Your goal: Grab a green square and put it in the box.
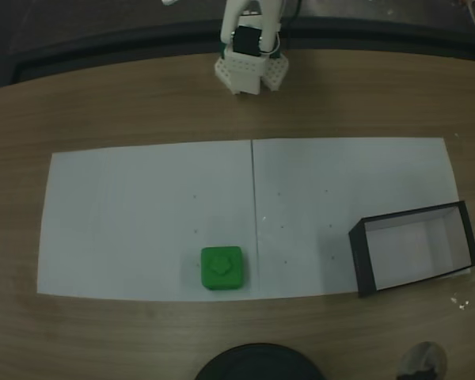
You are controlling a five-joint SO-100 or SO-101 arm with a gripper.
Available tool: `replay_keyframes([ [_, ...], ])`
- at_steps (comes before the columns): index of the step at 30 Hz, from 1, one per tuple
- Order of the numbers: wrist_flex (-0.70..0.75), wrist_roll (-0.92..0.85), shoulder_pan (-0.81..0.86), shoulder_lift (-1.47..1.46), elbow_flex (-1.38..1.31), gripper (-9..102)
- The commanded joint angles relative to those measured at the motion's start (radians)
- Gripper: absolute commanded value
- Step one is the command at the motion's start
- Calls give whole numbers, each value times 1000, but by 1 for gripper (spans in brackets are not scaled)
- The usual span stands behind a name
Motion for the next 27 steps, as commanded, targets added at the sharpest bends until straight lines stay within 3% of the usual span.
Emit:
replay_keyframes([
  [1,-35,17,-32,-95,66,59],
  [6,-6,15,-120,-362,227,59],
  [14,87,21,-173,-752,241,59],
  [27,-8,25,-230,-925,239,59],
])
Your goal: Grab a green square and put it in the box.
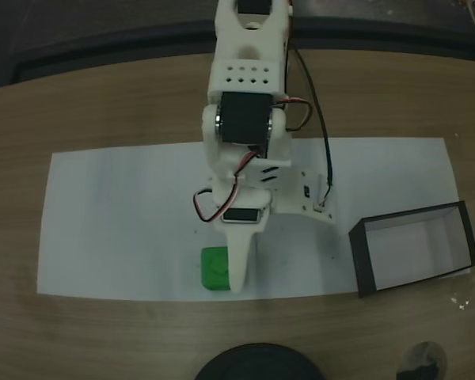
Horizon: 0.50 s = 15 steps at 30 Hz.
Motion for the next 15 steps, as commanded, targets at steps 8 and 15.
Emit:
replay_keyframes([
  [8,-117,0,26,-110,-26,59],
  [15,-110,2,51,-204,-156,59],
])
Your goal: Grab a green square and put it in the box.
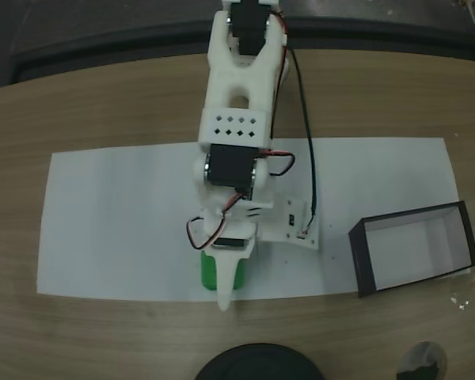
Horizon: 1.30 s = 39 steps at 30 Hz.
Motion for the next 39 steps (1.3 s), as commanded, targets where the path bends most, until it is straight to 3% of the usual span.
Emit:
replay_keyframes([
  [1,-3,0,20,-15,-106,58],
  [14,-3,8,18,-133,-219,16],
  [20,32,8,18,-123,-264,15],
  [27,341,0,-69,-6,-741,15],
  [31,419,-3,-221,95,-989,15],
  [39,380,-35,-603,132,-1005,15],
])
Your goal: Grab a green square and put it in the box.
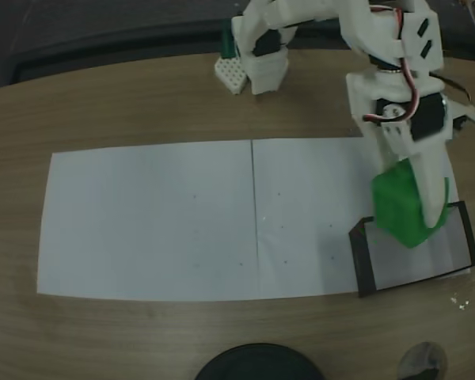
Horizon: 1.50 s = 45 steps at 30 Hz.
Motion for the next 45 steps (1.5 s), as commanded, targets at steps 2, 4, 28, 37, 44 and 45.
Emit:
replay_keyframes([
  [2,-48,-18,-133,-5,-43,15],
  [4,-77,-18,-173,-66,-48,15],
  [28,-89,48,-152,-293,-71,53],
  [37,18,104,147,109,-137,1],
  [44,14,179,245,747,230,1],
  [45,9,179,245,851,288,1],
])
